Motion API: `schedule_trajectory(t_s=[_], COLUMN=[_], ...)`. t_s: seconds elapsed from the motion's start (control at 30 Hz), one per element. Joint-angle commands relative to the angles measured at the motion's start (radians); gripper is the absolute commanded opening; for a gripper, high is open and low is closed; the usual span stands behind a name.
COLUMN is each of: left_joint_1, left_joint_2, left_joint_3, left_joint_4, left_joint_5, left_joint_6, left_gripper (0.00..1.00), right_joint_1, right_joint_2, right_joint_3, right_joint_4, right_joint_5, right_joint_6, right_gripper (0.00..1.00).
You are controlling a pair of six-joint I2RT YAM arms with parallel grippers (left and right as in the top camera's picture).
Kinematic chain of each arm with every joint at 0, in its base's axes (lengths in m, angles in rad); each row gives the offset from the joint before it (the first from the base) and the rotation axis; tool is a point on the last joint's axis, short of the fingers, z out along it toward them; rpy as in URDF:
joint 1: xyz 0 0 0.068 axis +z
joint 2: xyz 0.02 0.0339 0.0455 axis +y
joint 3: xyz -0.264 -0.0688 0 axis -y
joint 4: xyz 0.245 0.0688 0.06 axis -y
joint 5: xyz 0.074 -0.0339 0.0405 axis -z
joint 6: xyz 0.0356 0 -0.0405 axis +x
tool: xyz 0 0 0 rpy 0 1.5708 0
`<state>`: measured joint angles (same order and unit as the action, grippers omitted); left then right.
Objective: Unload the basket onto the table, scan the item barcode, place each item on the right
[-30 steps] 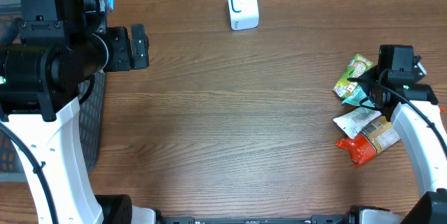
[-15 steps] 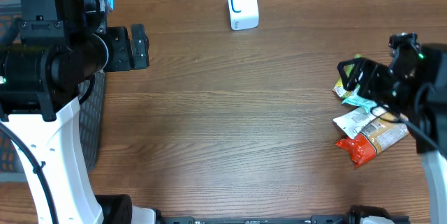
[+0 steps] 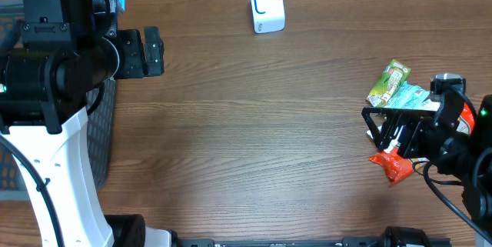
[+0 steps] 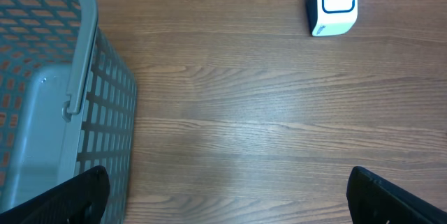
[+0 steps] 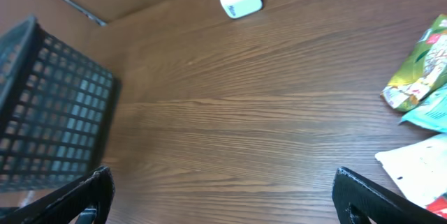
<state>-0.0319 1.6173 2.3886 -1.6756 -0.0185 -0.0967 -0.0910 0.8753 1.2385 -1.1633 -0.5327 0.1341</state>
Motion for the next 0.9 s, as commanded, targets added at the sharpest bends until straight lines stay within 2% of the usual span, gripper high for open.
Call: schedule_trajectory(t_s=[0.0,0.2,0.3,0.33,0.47,0.67,0.87], left_joint_1=[0.0,0.0,0.0,0.0,0.0,0.0,0.0], left_joint_2=[-0.001,-0.001,-0.001,-0.001,-0.001,-0.001,-0.001], left_joint_3=[0.003,0.003,0.003,0.003,0.003,0.003,0.003], left_joint_4=[0.004,0.004,0.004,0.004,0.004,0.004,0.004], left_joint_5=[0.008,0.008,0.008,0.008,0.008,0.008,0.008], left_joint_6=[0.019,0.019,0.019,0.019,0.019,0.019,0.019], left_gripper=[1.0,1.0,1.0,1.0,1.0,1.0,1.0], right_joint_1=[0.043,0.156,0.175,0.195,0.216,0.215,0.216], right_joint_2=[-0.004,-0.06,-0.116,-0.185,-0.346,-0.619,-0.815], right_joint_3=[0.006,-0.069,-0.183,-0.312,-0.613,-1.02,-1.199], right_joint_4=[0.018,0.134,0.302,0.48,0.821,1.181,1.229], right_joint_5=[0.044,0.134,0.172,0.174,0.204,0.29,0.324], right_joint_6=[-0.146,-0.177,-0.177,-0.177,-0.188,-0.187,-0.188], right_gripper=[1.0,1.0,1.0,1.0,1.0,1.0,1.0])
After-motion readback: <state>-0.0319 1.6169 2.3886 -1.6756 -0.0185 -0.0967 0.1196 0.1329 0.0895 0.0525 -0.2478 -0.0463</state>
